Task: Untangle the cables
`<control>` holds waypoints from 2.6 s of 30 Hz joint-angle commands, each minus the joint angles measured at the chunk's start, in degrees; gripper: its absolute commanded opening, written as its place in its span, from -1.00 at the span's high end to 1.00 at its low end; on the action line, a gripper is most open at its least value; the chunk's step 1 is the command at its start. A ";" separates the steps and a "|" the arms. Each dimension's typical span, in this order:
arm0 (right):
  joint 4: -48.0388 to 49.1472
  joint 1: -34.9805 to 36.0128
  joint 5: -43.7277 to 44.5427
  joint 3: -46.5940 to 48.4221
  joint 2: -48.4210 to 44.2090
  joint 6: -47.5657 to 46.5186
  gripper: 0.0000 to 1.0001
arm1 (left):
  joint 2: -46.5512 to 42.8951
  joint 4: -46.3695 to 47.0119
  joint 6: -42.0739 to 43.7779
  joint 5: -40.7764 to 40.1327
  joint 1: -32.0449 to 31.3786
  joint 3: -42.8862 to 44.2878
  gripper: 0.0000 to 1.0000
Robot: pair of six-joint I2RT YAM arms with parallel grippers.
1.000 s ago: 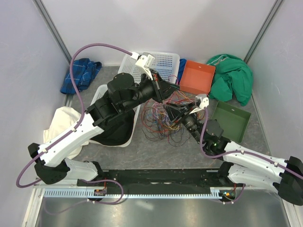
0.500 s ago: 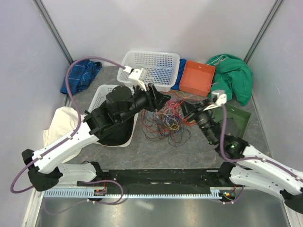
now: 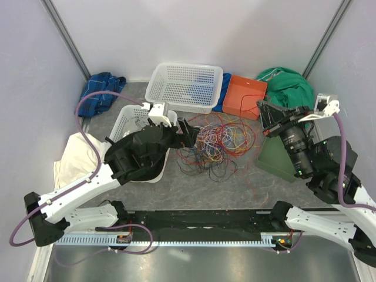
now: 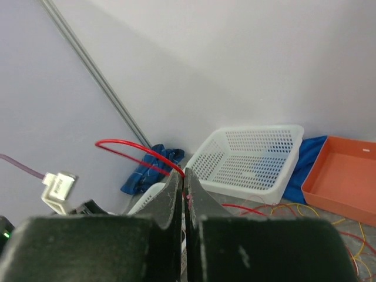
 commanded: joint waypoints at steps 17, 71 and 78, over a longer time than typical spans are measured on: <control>-15.26 0.01 -6.97 18.46 11.83 6.28 1.00 | 5.94 90.01 15.48 24.96 -1.97 -31.82 -0.82; -17.64 0.01 -0.65 -5.34 -2.93 9.18 -0.96 | 31.78 5.14 16.47 12.13 9.44 39.70 0.96; -12.20 0.01 -0.56 -15.72 -7.58 10.94 -0.96 | 41.27 15.46 21.21 12.93 15.86 49.82 0.97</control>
